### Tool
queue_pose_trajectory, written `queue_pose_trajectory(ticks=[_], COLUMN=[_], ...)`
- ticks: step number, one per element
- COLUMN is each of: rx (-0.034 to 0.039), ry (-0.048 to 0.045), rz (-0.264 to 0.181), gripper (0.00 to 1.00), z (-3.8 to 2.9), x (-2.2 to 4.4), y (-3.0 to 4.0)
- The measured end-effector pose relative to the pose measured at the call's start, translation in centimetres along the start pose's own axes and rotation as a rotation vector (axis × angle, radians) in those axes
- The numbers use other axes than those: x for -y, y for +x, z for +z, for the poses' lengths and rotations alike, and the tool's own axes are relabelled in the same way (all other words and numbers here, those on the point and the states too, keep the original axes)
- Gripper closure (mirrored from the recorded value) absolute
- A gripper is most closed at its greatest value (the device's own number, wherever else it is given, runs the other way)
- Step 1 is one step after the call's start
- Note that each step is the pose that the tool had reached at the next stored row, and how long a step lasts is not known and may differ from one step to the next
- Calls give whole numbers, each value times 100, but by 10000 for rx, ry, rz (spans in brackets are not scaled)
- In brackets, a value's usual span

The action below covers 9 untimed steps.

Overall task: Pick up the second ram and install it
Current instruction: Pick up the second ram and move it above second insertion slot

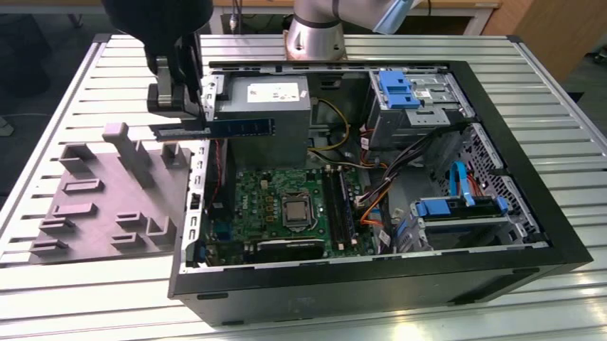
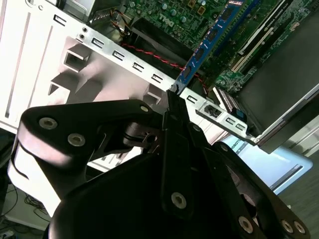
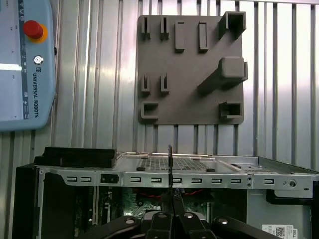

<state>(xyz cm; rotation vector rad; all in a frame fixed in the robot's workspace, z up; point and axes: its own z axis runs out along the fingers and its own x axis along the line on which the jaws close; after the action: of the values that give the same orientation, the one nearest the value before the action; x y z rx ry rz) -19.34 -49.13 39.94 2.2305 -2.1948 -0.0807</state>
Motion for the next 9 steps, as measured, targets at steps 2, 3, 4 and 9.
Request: queue_pose_trajectory(ticks=[2, 3, 4, 9], rx=[0, -1, -1, -1], ry=[0, -1, -1, -1], rz=[0, 0, 0, 0], gripper=[88, 88, 88, 88], z=[-1, -1, -2, -3], x=[15, 23, 34, 71], y=[0, 0, 1, 1])
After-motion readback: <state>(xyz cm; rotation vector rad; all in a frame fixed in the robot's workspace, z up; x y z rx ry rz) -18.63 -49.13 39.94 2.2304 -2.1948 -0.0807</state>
